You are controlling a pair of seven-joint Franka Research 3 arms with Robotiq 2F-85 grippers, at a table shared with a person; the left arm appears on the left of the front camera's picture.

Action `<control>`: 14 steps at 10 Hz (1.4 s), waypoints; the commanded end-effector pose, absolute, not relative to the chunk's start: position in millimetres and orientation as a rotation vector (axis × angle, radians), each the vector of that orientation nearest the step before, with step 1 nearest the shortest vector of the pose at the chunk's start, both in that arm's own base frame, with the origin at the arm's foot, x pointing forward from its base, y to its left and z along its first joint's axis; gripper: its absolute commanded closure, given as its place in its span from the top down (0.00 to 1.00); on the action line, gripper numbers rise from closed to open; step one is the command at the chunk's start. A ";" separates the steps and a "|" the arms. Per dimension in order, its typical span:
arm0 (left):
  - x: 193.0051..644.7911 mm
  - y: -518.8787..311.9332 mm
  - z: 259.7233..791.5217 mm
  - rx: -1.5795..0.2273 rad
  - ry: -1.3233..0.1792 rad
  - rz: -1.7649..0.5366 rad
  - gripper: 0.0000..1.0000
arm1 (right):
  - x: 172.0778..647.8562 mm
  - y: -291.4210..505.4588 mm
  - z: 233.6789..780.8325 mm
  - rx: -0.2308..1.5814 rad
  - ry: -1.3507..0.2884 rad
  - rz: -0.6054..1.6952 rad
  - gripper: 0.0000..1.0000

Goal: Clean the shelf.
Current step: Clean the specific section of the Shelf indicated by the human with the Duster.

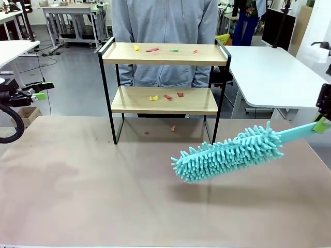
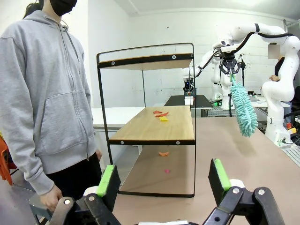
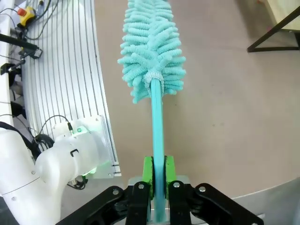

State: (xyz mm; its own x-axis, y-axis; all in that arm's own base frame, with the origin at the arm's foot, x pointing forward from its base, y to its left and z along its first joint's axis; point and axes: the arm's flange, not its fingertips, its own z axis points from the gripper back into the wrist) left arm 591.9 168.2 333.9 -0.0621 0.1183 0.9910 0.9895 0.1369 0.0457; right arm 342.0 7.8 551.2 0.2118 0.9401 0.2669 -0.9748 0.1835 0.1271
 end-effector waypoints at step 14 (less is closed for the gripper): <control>591.0 167.1 337.1 -1.169 -1.402 -1.090 1.00 | 335.8 6.9 558.5 0.278 -0.151 1.358 0.13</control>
State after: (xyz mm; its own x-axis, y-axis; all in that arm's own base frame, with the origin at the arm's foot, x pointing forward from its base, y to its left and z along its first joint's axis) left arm 591.9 168.2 333.8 -0.0620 0.1183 0.9910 0.9895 0.1369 0.0456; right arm 337.6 8.1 557.4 0.2126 0.9423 0.2585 -0.9757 0.1902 0.1091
